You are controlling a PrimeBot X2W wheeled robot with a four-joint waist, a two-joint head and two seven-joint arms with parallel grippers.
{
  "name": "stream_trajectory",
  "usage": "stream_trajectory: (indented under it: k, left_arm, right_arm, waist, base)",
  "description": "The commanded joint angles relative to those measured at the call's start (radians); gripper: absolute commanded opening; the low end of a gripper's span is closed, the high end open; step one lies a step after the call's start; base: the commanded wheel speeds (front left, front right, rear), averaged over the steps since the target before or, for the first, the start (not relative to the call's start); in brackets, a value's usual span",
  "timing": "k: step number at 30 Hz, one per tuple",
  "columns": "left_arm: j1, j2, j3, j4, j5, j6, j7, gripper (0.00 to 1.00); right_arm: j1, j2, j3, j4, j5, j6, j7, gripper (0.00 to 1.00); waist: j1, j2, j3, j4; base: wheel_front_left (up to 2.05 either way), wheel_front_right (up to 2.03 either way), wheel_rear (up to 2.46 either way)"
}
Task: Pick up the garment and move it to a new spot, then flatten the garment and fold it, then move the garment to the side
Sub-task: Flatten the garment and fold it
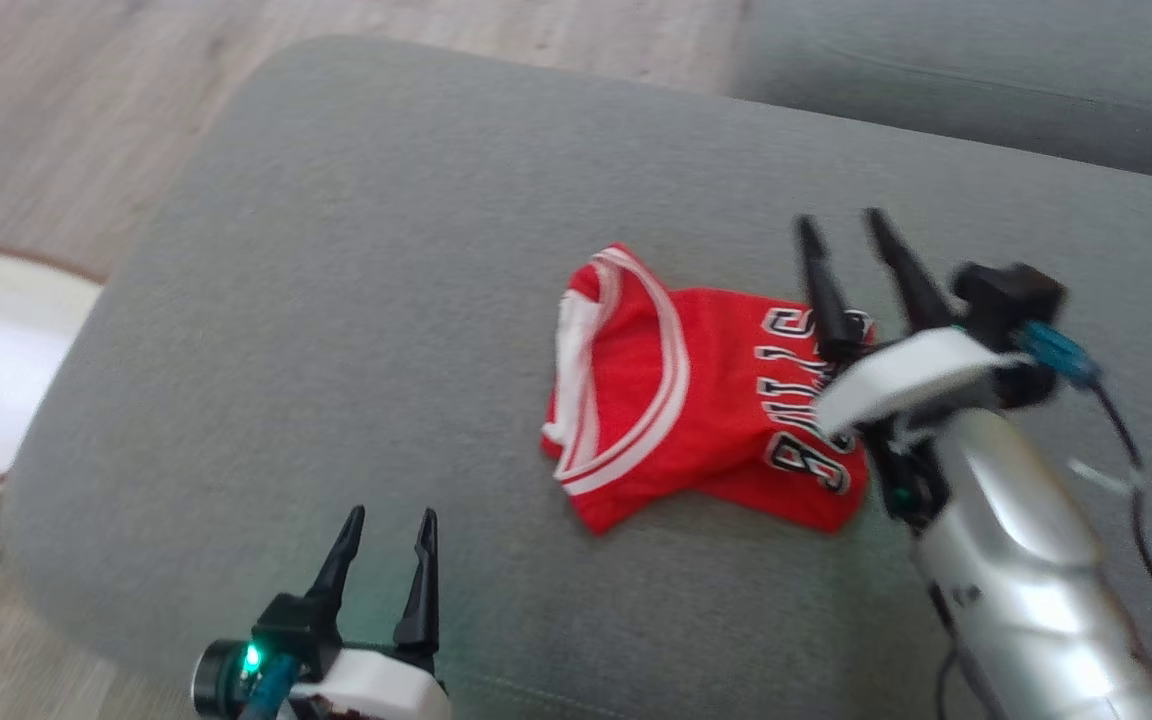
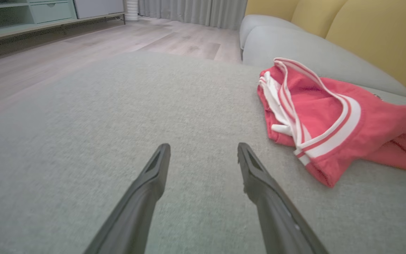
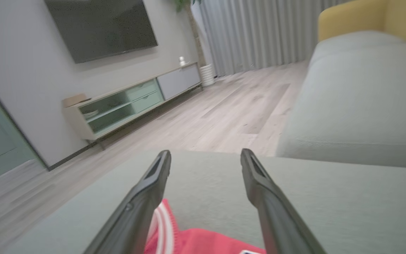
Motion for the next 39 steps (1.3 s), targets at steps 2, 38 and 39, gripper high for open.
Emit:
stream_trajectory:
  k: [2,38,39]
  left_arm:
    - [-0.053,0.002,0.040,-0.036,0.005,0.004,-0.010,1.00]
    - [0.089,0.002,0.189,-0.089,0.088,0.012,-0.010,1.00]
    - [0.088,0.002,0.186,-0.087,0.085,0.012,-0.010,1.00]
  right_arm:
    - [0.056,0.014,-0.054,-0.063,-0.061,0.003,-0.011,1.00]
    - [0.445,0.014,-0.230,-0.230,-0.197,0.003,-0.011,1.00]
    - [0.444,0.014,-0.217,-0.225,-0.196,0.003,-0.011,1.00]
  waist:
    - [0.0000,0.0000,-0.015,-0.056]
    - [0.0000,0.0000,-0.112,-0.254]
    - [0.0000,0.0000,-0.109,-0.249]
  base:
    - [0.00,0.00,0.00]
    - [0.00,0.00,0.00]
    - [0.00,0.00,0.00]
